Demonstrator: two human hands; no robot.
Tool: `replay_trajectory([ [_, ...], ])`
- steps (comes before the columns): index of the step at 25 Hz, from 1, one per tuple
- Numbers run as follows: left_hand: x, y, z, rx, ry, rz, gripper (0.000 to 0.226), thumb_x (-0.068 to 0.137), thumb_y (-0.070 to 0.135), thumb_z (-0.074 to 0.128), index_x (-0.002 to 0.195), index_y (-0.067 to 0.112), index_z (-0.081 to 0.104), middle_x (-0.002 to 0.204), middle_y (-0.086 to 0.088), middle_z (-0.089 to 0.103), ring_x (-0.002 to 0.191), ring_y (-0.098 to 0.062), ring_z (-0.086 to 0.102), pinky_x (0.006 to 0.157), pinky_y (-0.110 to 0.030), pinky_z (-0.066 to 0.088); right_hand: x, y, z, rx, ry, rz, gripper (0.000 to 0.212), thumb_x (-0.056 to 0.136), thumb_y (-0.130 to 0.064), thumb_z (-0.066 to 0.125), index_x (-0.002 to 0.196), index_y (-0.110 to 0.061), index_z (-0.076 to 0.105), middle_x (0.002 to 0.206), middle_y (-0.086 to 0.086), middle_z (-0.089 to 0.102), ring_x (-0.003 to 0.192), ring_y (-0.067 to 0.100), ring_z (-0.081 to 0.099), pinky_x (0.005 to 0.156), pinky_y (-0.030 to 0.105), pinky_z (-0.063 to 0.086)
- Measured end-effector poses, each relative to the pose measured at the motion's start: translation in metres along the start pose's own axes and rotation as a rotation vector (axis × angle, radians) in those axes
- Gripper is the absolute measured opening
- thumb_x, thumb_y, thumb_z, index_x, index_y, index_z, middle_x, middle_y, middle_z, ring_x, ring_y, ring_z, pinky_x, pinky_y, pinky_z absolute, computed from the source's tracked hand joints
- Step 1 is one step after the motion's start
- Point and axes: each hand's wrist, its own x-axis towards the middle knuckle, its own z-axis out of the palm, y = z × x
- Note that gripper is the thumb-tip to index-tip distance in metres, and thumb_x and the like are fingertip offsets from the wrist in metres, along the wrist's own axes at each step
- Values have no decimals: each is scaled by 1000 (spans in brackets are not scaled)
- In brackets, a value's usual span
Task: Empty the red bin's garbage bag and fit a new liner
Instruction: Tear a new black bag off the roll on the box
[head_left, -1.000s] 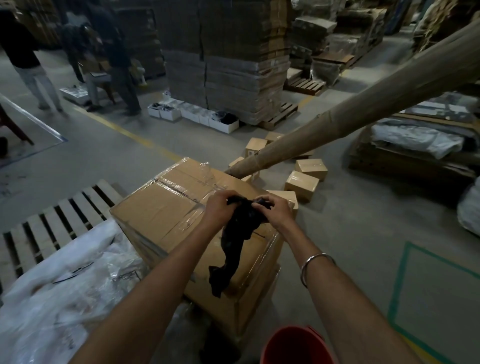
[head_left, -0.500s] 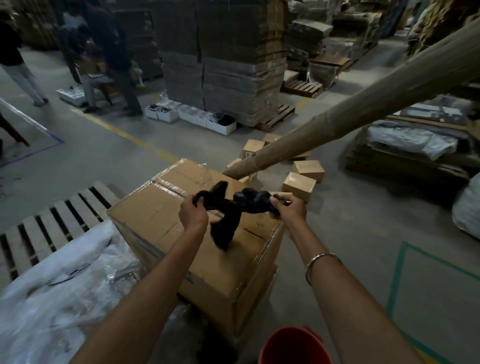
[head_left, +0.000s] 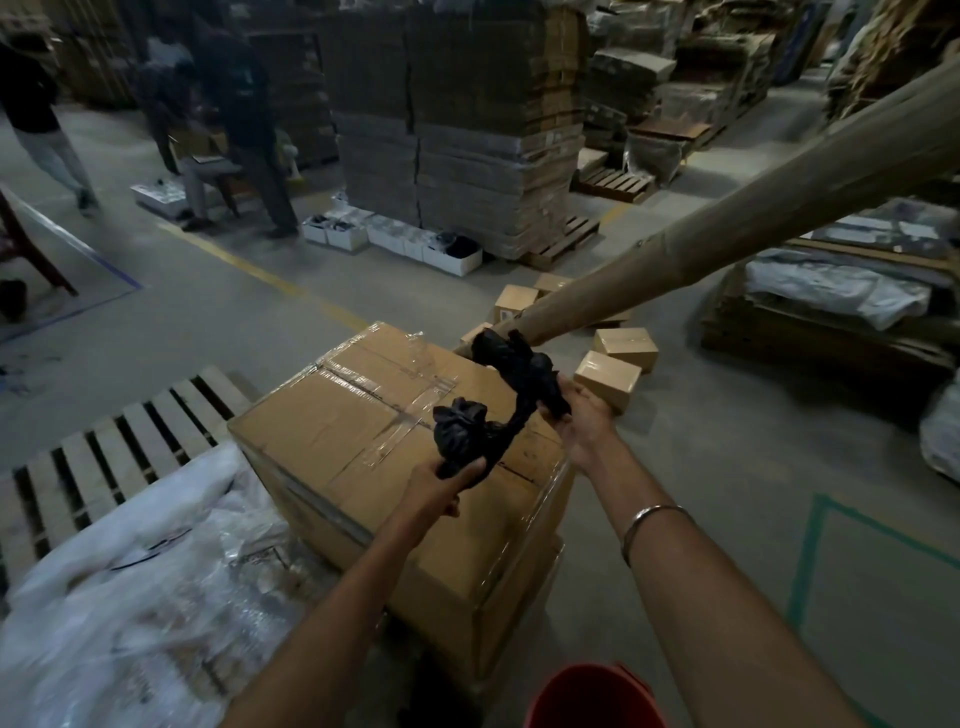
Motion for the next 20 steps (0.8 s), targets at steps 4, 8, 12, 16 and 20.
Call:
replay_trajectory([
  [4,20,12,-11,-45,12,-204,44,96,33,59,125,0,58,81,-10,65,57,-18,63,56,-29,58,-15,-17,-13,-266,-300,162,40,95,-24,62,130,-4,61,115,14,66,88,20,65,65,24,56],
  [8,46,62,-31,-440,67,-182,41,105,27,41,136,1,49,101,-16,67,76,-23,68,73,-37,56,-20,-20,-29,-742,-340,345,28,96,-17,60,122,-8,66,99,5,73,86,17,67,64,26,56],
  [12,55,99,-49,-746,-175,26,39,103,27,41,138,14,53,129,-9,64,118,-24,57,100,-38,47,-11,-6,-34,-909,-34,269,22,93,-8,63,115,-9,60,102,12,63,80,21,63,54,28,54],
  [16,59,58,-51,-514,-211,-126,50,100,24,45,147,7,42,150,-15,45,138,-31,44,118,-46,32,9,-1,-26,-609,185,35,11,90,-7,69,99,-8,63,105,18,63,81,30,65,43,26,55],
  [20,31,16,-36,-34,-428,-422,56,76,40,74,119,5,66,104,-12,72,92,-23,69,88,-37,53,20,-10,-9,-313,128,37,7,95,-13,64,98,-7,61,97,14,63,77,23,63,46,23,54],
])
